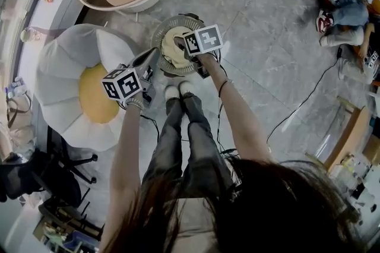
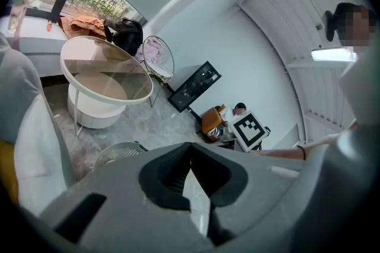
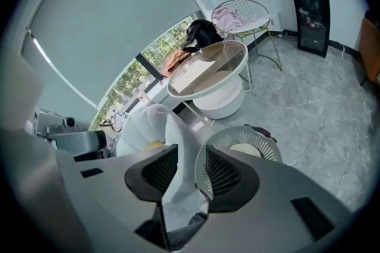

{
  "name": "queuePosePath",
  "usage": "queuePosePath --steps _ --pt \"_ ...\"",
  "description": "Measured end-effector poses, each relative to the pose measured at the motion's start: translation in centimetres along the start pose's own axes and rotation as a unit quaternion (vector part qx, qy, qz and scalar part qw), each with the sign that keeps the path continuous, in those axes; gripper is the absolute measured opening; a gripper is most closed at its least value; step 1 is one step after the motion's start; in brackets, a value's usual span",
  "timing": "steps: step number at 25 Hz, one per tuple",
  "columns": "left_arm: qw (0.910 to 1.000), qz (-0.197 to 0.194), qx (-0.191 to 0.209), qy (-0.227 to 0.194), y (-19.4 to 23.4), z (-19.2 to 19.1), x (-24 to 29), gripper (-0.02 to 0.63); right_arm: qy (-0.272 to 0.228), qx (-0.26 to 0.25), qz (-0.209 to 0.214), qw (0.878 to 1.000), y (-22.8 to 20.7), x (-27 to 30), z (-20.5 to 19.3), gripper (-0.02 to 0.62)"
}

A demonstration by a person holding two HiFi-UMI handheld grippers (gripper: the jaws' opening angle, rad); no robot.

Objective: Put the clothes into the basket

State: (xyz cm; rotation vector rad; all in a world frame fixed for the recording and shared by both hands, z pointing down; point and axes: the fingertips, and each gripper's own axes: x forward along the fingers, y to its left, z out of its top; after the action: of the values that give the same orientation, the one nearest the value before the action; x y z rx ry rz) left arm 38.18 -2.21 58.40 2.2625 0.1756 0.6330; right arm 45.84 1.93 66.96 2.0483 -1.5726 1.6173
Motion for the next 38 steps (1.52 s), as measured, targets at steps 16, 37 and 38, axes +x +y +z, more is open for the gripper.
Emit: queuePosePath --steps 16,37,38 --pt "0.9999 -0.010 0.003 -0.012 -2.2 0.4 -1.6 0.011 -0.048 0.020 0.030 0.998 3.8 -3.1 0.5 0.103" --pt "0.9959 -0.031 0.037 -0.076 -9.1 3.3 -5.3 0.011 -0.180 0.033 0.098 0.978 10.2 -13.2 3.7 0.021" --pt "0.9955 -0.032 0.040 -0.080 -9.5 3.5 -5.5 0.011 -0.186 0.029 0.101 0.977 10.6 -13.7 3.8 0.018"
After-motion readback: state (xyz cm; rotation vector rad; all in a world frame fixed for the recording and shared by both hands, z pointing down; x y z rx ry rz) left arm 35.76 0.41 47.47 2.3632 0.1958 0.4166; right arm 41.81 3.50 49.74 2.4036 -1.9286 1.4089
